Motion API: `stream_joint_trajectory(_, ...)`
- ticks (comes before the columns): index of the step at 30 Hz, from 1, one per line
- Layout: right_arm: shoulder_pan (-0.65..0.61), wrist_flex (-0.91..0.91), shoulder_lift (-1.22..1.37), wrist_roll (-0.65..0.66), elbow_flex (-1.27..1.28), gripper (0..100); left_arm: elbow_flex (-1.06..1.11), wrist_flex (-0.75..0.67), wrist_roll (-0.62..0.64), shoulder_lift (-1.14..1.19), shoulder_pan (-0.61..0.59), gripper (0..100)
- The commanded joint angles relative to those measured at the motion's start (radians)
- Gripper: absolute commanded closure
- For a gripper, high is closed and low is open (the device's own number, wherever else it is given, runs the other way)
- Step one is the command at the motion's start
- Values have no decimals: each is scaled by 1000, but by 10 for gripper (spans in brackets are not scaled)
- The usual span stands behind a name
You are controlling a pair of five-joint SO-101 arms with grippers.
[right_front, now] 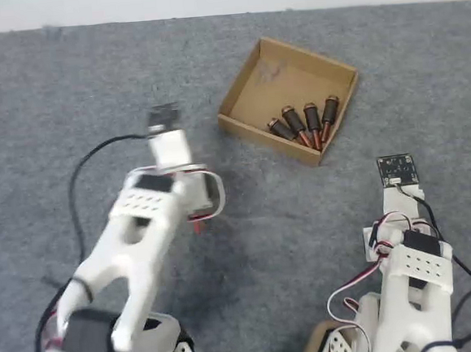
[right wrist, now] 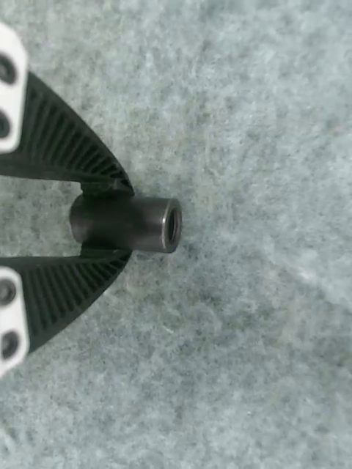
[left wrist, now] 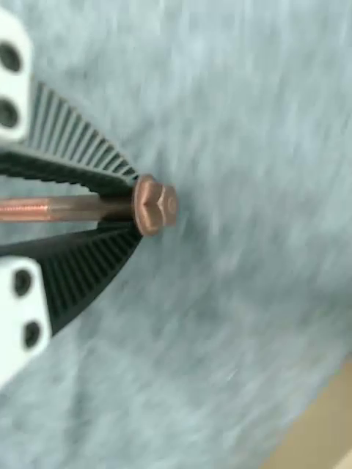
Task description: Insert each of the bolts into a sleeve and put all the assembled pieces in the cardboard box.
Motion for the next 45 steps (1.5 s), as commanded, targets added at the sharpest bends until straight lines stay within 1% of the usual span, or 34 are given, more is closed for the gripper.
stream_joint_trajectory(1,4,-19,-7,6,-8,991,42,-48,-17,-140,-75,989)
stream_joint_trajectory(5,4,-39,-7,2,-17,991,107,-49,-18,-203,-161,989)
stream_joint_trajectory(8,4,-114,-8,-64,-18,991,154,-51,-18,-230,-221,989)
stream_joint_trajectory(11,5,-242,-7,-110,-31,991,209,-64,-20,-241,-275,988)
stream_joint_trajectory(14,5,-367,-7,-110,-58,991,280,-153,-18,-242,-316,988)
stream_joint_trajectory(16,2,-470,-7,-114,-77,991,302,-192,-18,-244,-322,988)
stream_joint_trajectory(19,-39,-642,4,-110,-89,991,302,-195,-18,-244,-318,988)
stream_joint_trajectory(21,-74,-702,4,-110,-92,991,302,-195,-18,-244,-318,988)
stream_joint_trajectory(29,-282,-716,4,-120,-121,989,303,-195,-15,-242,-318,988)
stream_joint_trajectory(31,-340,-727,4,-155,-130,989,303,-195,-15,-241,-318,988)
stream_joint_trajectory(35,-433,-908,5,-376,-109,989,303,-195,-15,-239,-318,988)
stream_joint_trajectory(37,-478,-1009,27,-456,-100,989,303,-195,-15,-239,-318,988)
stream_joint_trajectory(42,-558,-1214,196,-474,-107,989,303,-195,-15,-238,-318,988)
stream_joint_trajectory(45,-590,-1405,334,-474,-107,989,303,-195,-15,-239,-318,988)
